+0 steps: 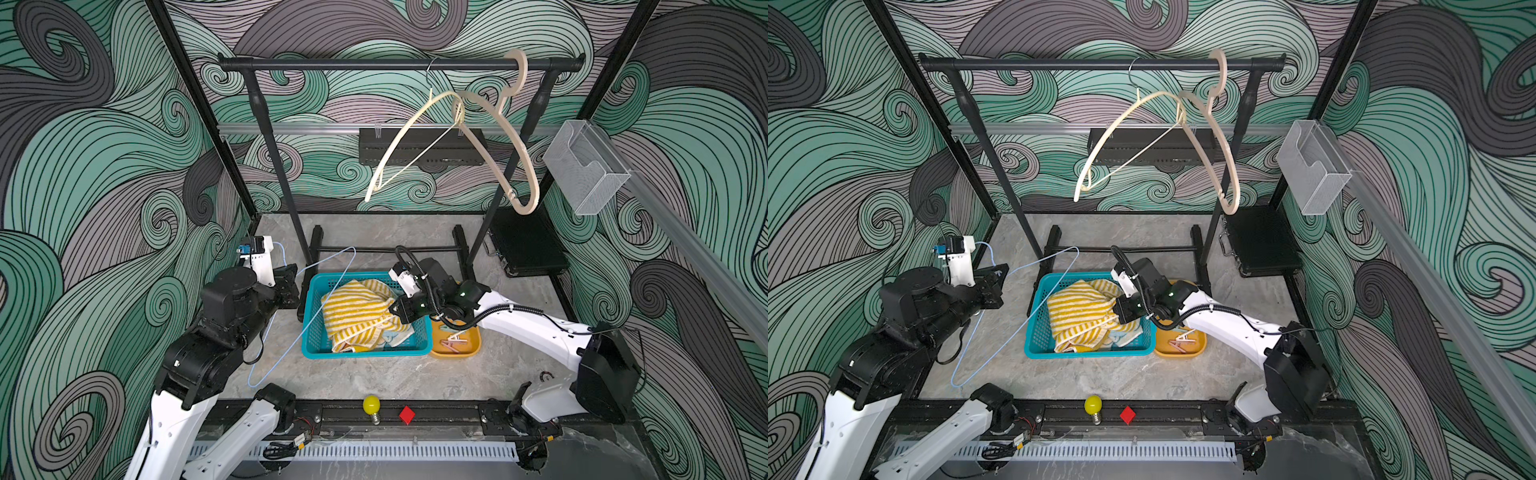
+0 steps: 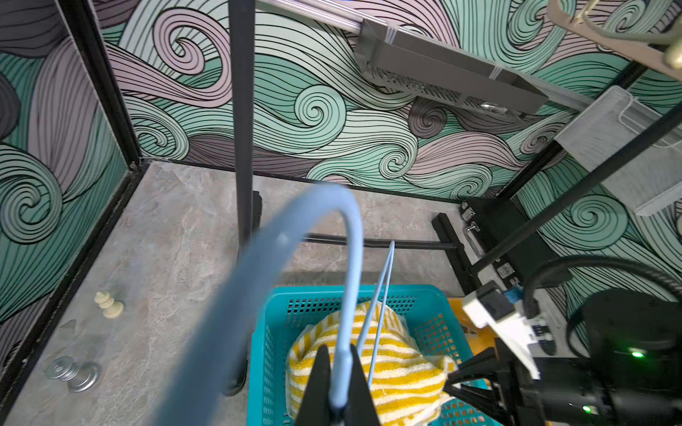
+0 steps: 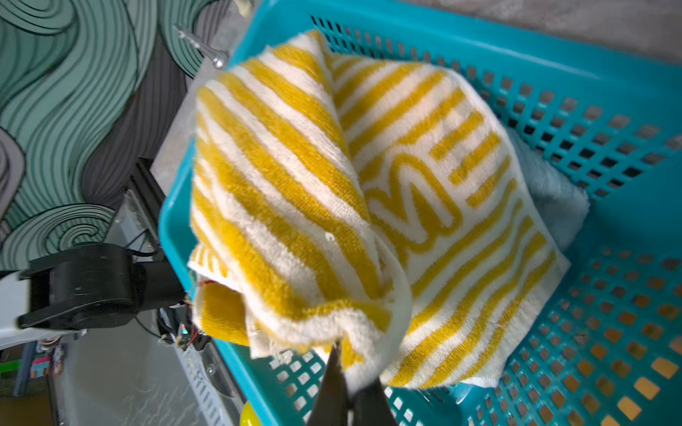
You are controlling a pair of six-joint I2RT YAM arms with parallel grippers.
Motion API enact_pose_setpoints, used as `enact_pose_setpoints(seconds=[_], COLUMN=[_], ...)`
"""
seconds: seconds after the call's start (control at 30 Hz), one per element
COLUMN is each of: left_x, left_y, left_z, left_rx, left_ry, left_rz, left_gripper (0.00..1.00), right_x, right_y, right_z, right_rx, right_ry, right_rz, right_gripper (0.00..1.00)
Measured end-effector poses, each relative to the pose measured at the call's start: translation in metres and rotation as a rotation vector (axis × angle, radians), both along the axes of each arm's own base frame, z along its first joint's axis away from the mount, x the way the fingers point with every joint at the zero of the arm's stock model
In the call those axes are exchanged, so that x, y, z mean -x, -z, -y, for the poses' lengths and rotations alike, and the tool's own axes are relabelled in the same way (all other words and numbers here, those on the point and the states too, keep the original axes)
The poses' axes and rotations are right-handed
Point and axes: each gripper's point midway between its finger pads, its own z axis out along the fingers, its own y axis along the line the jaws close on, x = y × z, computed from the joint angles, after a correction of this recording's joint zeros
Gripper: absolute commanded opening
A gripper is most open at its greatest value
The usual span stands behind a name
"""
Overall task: Remove the clothespins securing towels to the hanger
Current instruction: Place the towel in the basket.
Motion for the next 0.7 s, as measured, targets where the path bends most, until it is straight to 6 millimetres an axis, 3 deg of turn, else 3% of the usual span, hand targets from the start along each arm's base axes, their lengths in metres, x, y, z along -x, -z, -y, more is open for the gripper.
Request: enact_pose_setpoints(seconds=[0.1,0.2,0.27,0.33,0.4,0.47,0.63,0.7], left_x=[0.002,0.003,0.005,0.005,0.004,0.003,0.0,-0.001], left_y=[0.001,0.001,0.001,0.001,0.001,0.001,0.0,-0.001], left_z=[0.007,0.012,0.016,0.019,0.024,0.029,0.042,0.049], left_rx=[0.014,0.025,0.032,0.038,0.043,0.049,0.07,0.08], left_ry=[0.038,0.069,0.088,0.108,0.128,0.149,0.21,0.239], left_rz=[-0.007,-0.012,-0.016,-0.022,-0.032,-0.04,-0.065,-0.075], left_gripper=[0.0,0.0,0.0,0.0,0.0,0.0,0.0,0.0], right_x=[0.005,0.007,0.007,0.008,0.01,0.012,0.012,0.012], right_y=[0.025,0.036,0.035,0.029,0.016,-0.005,-0.069,-0.085], right_z=[0.008,0.012,0.012,0.013,0.016,0.02,0.032,0.043], right_rx=[0.045,0.072,0.069,0.061,0.046,0.019,-0.095,-0.133], right_ry=[0.012,0.019,0.02,0.02,0.013,0.002,-0.028,-0.023], right_rz=[-0.034,-0.053,-0.052,-0.042,-0.019,0.021,0.135,0.147], right_gripper=[0.0,0.01,0.25,0.39,0.55,0.63,0.65,0.66])
